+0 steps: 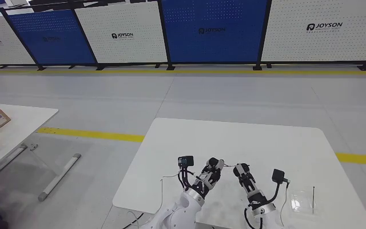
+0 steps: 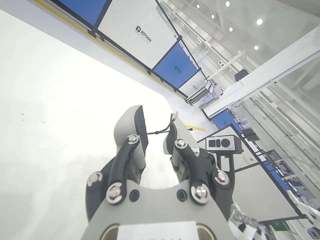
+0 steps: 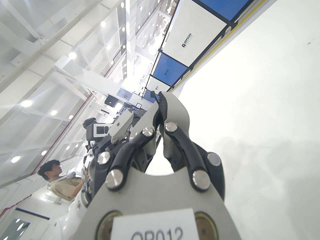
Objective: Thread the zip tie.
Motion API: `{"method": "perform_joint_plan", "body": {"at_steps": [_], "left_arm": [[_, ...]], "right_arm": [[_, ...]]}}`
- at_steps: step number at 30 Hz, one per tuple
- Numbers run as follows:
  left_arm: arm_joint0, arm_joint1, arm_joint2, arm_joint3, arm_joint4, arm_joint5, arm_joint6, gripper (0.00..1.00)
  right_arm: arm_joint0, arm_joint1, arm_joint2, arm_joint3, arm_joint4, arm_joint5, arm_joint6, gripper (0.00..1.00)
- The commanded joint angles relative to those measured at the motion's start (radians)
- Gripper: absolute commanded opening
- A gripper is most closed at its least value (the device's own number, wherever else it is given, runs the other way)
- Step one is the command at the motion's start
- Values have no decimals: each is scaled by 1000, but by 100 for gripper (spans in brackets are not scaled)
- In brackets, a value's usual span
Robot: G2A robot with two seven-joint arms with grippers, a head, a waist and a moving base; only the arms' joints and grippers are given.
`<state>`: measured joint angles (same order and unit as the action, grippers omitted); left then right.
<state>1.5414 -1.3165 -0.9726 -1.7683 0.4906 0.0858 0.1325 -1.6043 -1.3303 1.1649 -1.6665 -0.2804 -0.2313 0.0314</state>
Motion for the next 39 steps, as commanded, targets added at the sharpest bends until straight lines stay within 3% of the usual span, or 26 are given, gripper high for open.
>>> {"method": "perform_joint_plan", "body": {"at_steps": [1, 9, 10, 11, 12, 15, 16, 17, 18, 19, 21, 22, 25, 26, 28, 29, 30, 39], "left_arm": [[0, 0, 0, 0, 1, -1, -1, 0], [1, -1, 5, -1, -3, -12, -12, 0], [1, -1, 4, -1, -6, -14, -13, 0], [1, -1, 3, -1, -7, -14, -13, 0], [1, -1, 3, -1, -8, -14, -13, 0], [2, -2, 2, -3, -11, -13, -12, 0], [3, -2, 1, -3, -11, -13, -13, 0], [3, -2, 1, -3, -10, -13, -13, 0], [4, -2, 1, -4, -10, -13, -14, 0], [4, -1, 1, -4, -10, -13, -15, 0], [5, -2, 0, -4, -11, -13, -17, 0], [5, -2, 0, -4, -12, -12, -18, 0], [6, -2, -1, -4, -15, -11, -17, 0], [6, -2, -3, -4, -20, -8, -14, 0], [7, -5, -9, -6, -48, 9, -2, 0], [7, -6, -10, -8, -57, 14, 2, 0], [7, -7, -13, -11, -77, 21, 8, 0], [23, -14, -54, -59, -226, 58, 33, 0]], "right_arm": [[1, 0, -1, 1, -1, -2, -1, 0], [9, -2, -9, 2, -2, -2, 0, 0], [10, -3, -10, 1, -1, -2, 1, 10], [10, -3, -10, 0, 1, -2, 2, 49], [11, -3, -11, 0, 3, -1, 2, 100], [13, -3, -10, 1, 9, -8, 4, 100], [14, -3, -10, 2, 10, -9, 3, 75], [14, -4, -10, 3, 11, -10, 3, 69], [14, -4, -10, 3, 12, -11, 3, 74], [15, -4, -10, 4, 13, -11, 3, 72], [16, -4, -11, 6, 13, -10, 2, 38], [16, -4, -11, 6, 13, -10, 2, 27], [16, -5, -11, 7, 14, -10, -1, 16], [16, -5, -11, 7, 14, -10, -1, 21], [16, -4, -12, 9, 8, -8, 4, 44], [16, -4, -12, 9, 4, -8, 6, 66], [16, -4, -12, 10, -3, -10, 11, 100], [5, 0, -4, 11, -53, -19, 3, 100]]}}
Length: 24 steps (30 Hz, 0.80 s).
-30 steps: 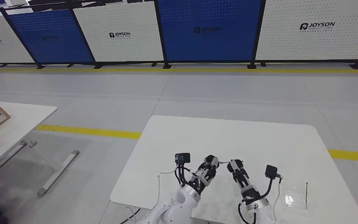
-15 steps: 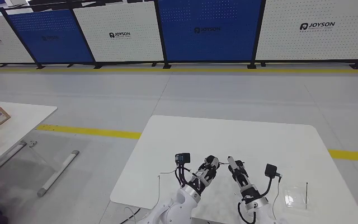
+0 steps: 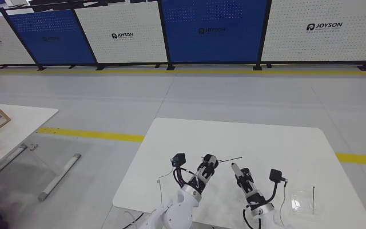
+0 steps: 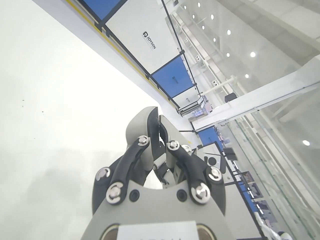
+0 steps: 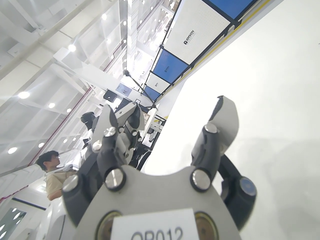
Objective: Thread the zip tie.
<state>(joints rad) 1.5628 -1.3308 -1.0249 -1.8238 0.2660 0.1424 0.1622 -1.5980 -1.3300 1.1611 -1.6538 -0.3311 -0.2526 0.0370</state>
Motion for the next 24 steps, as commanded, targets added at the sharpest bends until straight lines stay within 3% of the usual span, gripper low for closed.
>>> {"method": "perform_joint_plan", "body": {"at_steps": [1, 12, 18, 22, 24], "left_arm": [[5, -1, -5, -9, -14, 0, 5, 0], [8, -1, -7, -16, -31, -14, -1, 0], [26, -3, -45, -51, -183, -8, -31, 0], [41, -3, -69, -82, -244, -18, -38, 0], [42, -2, -72, -89, -279, -24, -77, 0]], "right_arm": [[-1, 0, 0, -2, -3, 2, -3, 100], [2, 1, 1, -6, -31, 14, -2, 100], [-5, 12, 31, -21, -161, 10, -11, 100], [-17, 16, 35, -37, -275, 76, -26, 100], [-15, 17, 18, -34, -395, 117, -46, 100]]}}
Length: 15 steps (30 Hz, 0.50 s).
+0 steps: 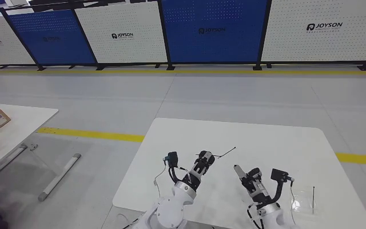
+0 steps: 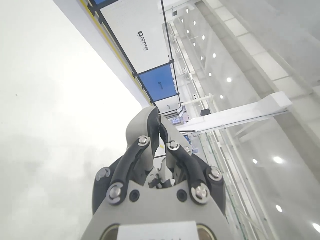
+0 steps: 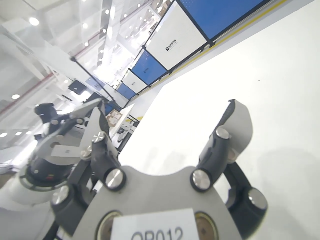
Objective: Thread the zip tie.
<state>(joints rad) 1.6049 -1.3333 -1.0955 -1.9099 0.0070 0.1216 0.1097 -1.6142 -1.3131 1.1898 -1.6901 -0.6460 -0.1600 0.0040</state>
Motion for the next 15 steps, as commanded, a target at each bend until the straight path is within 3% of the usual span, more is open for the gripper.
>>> {"method": "perform_joint_plan", "body": {"at_steps": [1, 9, 15], "left_arm": [[-1, 1, -1, -6, -41, -13, -55, 0], [-1, 2, -2, -5, -45, -17, -61, 0], [-16, -1, -5, 8, -99, 7, -60, 0]], "right_arm": [[2, -2, -24, 4, -122, 66, -42, 100], [2, -2, -24, 4, -122, 66, -42, 100], [25, 2, -63, 29, -293, 69, -3, 100]]}}
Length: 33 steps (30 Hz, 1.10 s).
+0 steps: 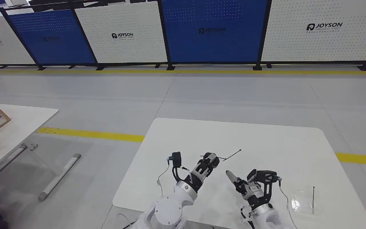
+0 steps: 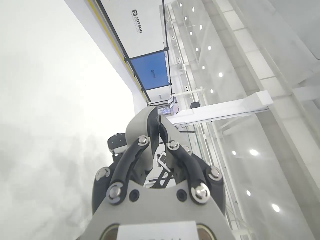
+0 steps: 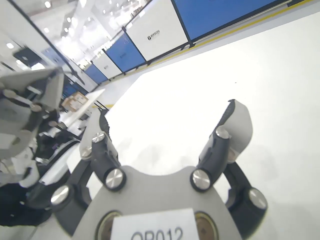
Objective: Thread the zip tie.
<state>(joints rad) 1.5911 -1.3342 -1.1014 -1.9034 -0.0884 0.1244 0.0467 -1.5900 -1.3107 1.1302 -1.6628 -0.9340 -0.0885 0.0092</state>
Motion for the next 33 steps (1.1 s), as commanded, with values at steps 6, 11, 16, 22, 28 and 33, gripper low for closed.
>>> {"method": "perform_joint_plan", "body": {"at_steps": [6, 11, 16, 22, 28, 33], "left_arm": [[-7, -1, 1, 4, 3, 10, 14, 0], [-11, -1, 4, 13, 4, 6, 13, 0], [-12, -1, 17, 18, 22, 2, 11, 0], [-13, -1, 28, 21, 37, 3, 11, 0], [-14, -1, 34, 24, 41, -2, 13, 0], [-14, -1, 42, 26, 52, 0, 16, 0]], "right_arm": [[3, -2, -3, 2, 0, -2, -23, 100], [11, -4, -7, 9, 15, -22, -51, 100], [31, -10, -28, 32, 20, -22, -63, 53], [56, -16, -55, 46, 13, -17, -51, 40], [49, -14, -52, 22, 12, -49, -49, 39], [37, -12, -42, 5, 17, -70, -58, 35]]}}
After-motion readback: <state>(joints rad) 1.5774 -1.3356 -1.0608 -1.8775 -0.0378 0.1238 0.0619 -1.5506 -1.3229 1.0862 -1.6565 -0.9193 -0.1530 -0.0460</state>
